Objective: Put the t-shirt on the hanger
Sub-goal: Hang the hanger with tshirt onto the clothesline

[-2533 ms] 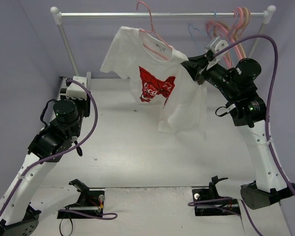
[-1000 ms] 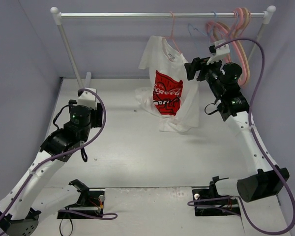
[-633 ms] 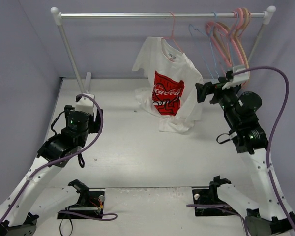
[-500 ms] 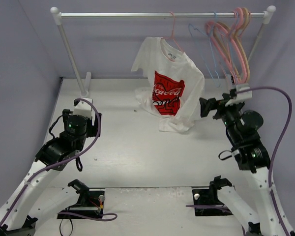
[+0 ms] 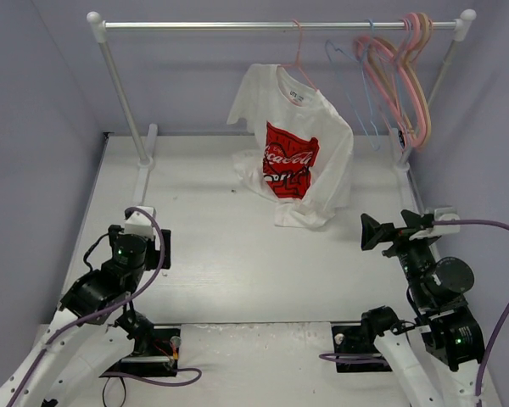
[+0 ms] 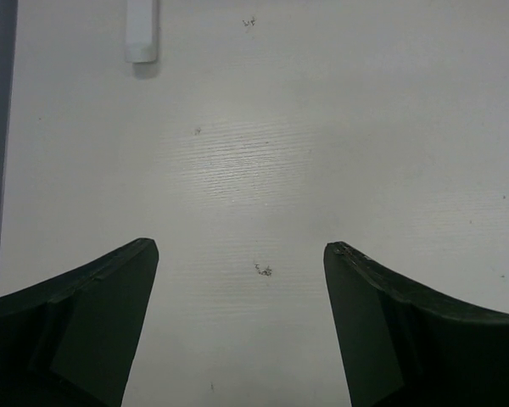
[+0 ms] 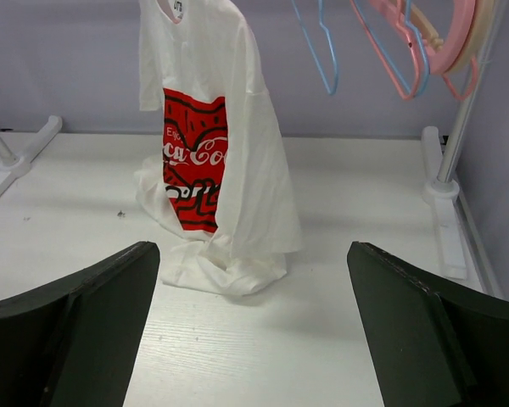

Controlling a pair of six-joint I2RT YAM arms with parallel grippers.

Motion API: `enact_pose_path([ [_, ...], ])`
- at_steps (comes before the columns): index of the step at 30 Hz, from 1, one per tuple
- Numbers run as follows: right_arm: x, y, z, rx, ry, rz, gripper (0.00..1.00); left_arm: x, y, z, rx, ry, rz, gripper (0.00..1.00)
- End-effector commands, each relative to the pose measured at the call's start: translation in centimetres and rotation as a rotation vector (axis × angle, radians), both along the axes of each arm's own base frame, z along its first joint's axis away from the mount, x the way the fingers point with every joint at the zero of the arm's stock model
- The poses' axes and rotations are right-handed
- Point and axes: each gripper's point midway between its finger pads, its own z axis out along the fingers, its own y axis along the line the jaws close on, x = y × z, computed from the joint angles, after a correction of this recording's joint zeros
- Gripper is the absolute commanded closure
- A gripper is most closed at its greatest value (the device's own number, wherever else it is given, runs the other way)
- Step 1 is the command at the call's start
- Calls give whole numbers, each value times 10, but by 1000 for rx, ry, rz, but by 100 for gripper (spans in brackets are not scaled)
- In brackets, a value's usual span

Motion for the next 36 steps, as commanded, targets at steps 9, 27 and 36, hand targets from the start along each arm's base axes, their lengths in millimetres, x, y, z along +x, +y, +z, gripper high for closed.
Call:
enact_pose_path([
  [9, -27, -13, 2, 76, -160, -37, 0, 3, 15, 21, -78, -177, 92, 20],
  [27, -38, -22, 2, 107, -233, -67, 0, 3, 14, 15, -67, -146, 86, 20],
  [36, -38, -22, 1, 108, -232, -67, 0, 3, 14, 14, -72, -143, 84, 20],
])
